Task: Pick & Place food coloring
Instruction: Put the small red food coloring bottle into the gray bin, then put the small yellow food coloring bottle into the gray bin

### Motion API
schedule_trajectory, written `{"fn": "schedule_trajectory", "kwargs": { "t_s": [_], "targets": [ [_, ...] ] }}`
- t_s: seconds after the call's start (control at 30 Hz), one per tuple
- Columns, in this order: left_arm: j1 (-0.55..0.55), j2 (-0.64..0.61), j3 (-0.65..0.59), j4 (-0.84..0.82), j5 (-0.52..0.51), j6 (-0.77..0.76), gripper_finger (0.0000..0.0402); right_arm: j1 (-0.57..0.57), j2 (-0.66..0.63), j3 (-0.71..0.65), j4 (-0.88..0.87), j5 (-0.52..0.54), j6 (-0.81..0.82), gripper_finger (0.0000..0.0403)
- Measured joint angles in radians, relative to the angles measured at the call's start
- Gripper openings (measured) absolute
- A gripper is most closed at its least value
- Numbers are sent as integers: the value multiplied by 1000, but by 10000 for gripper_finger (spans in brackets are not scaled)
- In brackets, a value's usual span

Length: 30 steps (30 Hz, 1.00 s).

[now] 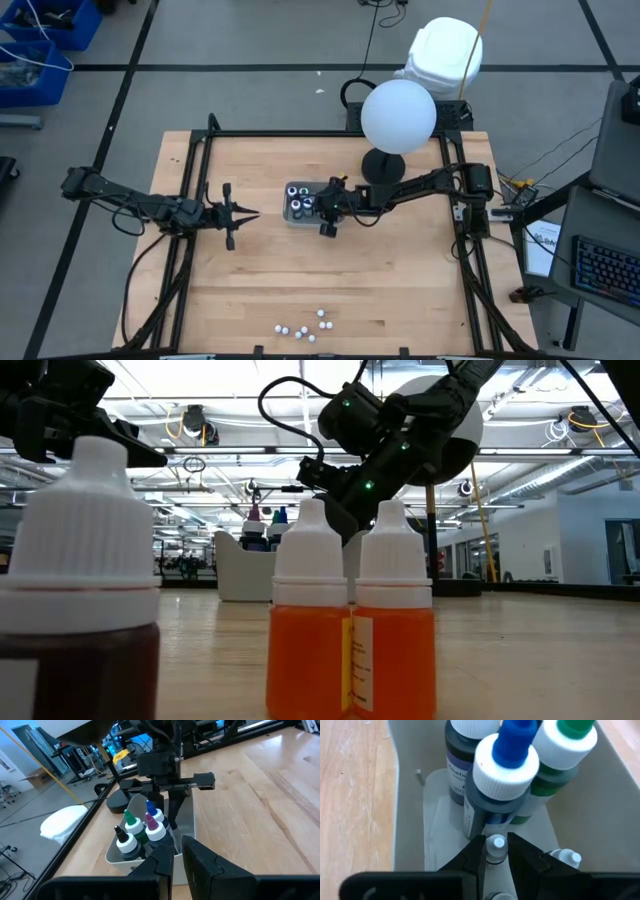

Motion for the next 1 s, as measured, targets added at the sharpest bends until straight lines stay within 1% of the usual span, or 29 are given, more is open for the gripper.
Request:
{"fn": "schedule_trajectory", "kwargs": {
  "t_s": [0.5,0.6,0.73,0.87,1.0],
  "targets": [
    [0,0,0,0,0,-1,47,0,-1,0,3,0,-1,94],
    [0,0,0,0,0,-1,47,0,-26,1,6,0,-11,98],
    [0,0,0,1,1,-1,47,4,-99,2,-11,1,-26,100],
    [0,0,0,1,1,-1,47,19,-207,2,-67,3,-26,100],
    [0,0,0,-1,1,-1,47,76,-331,2,-153,2,-9,97]
  ]
}}
